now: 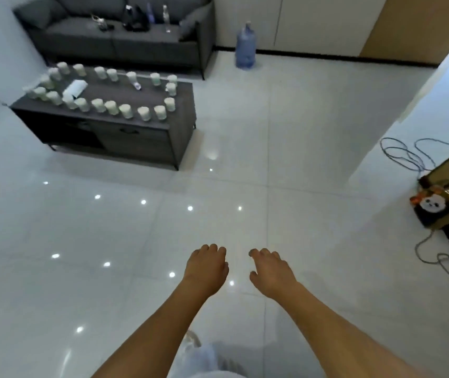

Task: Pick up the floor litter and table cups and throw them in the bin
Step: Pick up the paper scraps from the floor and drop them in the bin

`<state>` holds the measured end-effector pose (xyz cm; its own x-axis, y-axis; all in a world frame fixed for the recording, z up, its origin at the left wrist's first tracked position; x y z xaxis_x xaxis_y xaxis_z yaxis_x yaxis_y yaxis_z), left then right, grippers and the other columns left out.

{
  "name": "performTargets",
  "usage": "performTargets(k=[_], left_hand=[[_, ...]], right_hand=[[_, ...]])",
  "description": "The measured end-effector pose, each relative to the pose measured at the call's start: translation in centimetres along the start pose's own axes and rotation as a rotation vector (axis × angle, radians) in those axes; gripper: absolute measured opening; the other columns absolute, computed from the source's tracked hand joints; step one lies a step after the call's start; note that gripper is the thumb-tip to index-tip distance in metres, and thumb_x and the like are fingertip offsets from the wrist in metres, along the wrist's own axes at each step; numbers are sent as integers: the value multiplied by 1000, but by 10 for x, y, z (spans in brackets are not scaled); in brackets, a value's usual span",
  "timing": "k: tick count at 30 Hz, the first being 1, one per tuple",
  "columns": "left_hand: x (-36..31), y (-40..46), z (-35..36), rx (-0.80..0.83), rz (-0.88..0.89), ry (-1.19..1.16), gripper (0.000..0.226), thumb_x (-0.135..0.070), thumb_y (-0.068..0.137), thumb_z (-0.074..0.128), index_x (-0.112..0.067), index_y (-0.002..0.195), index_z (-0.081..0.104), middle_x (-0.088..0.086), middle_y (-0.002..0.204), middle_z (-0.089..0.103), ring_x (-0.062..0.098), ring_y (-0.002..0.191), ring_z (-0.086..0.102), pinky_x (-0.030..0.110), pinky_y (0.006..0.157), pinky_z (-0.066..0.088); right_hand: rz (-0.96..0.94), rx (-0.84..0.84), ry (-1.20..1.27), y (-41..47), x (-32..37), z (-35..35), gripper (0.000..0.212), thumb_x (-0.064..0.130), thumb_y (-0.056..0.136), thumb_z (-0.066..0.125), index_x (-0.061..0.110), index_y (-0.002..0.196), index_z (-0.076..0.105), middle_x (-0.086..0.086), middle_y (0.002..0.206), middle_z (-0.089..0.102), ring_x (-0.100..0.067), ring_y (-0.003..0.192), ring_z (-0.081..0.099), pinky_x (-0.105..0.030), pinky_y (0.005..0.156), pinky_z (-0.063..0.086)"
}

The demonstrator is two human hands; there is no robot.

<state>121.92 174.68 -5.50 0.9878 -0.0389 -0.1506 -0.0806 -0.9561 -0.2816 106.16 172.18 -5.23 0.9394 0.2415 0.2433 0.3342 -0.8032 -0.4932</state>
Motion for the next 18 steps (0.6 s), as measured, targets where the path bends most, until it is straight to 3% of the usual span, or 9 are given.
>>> performTargets(k=[7,18], left_hand=[[240,-46,-48,-46,-357,-98,36,-33,100,35,-13,127,48,5,119,55,22,111,50,31,88,40],[489,-70,-80,-122,-787,-286,39,-35,99,37,-15,130,47,3,121,55,22,113,50,32,86,43]], right_hand=[[-293,48,-126,109,229,-11,50,26,96,44,19,144,32,-5,134,46,-26,121,44,-36,95,43],[-619,179,-311,264,485,-16,50,26,95,47,19,143,34,-6,135,46,-26,121,44,-37,97,44]])
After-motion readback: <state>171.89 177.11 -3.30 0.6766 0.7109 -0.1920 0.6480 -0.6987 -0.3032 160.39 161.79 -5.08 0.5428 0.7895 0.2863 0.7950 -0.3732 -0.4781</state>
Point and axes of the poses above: each hand's wrist, its own y-axis towards the middle knuckle, its own z-axis out of the palm, x = y × z, the point moved 2 cm from there along y, towards the middle knuckle
